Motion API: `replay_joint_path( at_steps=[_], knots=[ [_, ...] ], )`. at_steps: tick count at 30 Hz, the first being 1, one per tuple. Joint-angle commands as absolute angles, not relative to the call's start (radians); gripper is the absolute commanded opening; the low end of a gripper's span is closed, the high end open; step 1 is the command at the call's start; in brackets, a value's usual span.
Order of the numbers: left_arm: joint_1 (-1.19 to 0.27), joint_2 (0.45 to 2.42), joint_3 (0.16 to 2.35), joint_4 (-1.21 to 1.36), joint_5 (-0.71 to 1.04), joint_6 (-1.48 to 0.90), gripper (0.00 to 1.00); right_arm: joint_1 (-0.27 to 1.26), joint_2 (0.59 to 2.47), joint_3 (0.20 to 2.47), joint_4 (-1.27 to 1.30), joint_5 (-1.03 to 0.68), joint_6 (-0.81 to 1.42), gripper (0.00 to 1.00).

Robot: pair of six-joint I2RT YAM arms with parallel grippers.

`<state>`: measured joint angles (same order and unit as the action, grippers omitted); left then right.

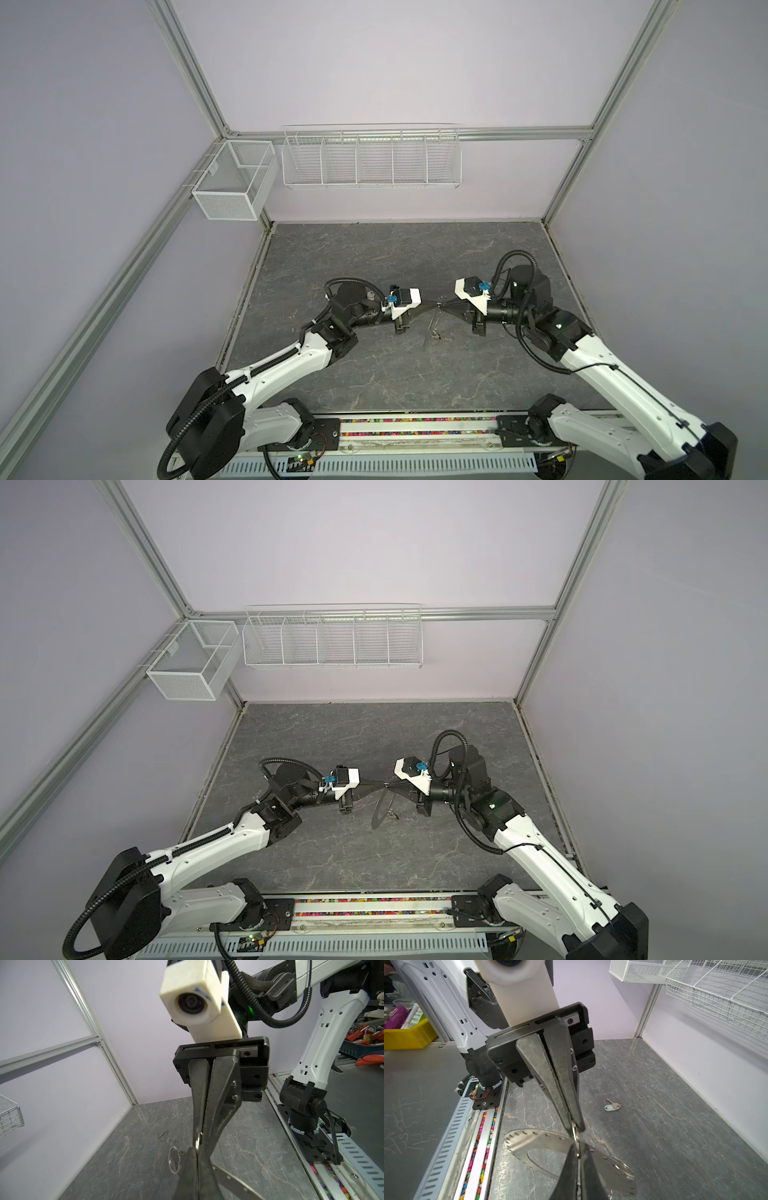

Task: Put the keys on the keyring

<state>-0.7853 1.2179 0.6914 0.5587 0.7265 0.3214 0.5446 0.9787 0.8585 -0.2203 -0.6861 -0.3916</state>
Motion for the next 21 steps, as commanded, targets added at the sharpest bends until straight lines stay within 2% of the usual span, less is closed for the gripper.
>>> replay_joint_path(
  at_steps=[1,3,5,15,21],
  knots=[
    [-0.782,1.212,0.735,0.471,0.703,0.396,0.13,0.541,0.989,0.888,-0.296,-0.677,-0.439,0.07],
    [-0.782,1.195,0.772,0.334,0.669,0.478,0.22,0.541,0.994,0.917,-0.349,-0.66,-0.467,0.07],
    [-0.782,1.181,0.818,0.179,0.643,0.579,0.24,0.541,0.999,0.933,-0.396,-0.648,-0.492,0.07],
    [-0.821,1.203,0.951,-0.132,0.574,0.765,0.25,0.547,1.054,0.991,-0.5,-0.643,-0.549,0.07],
    [-0.834,1.22,0.966,-0.153,0.585,0.758,0.25,0.555,1.069,0.999,-0.5,-0.645,-0.549,0.07]
  ],
)
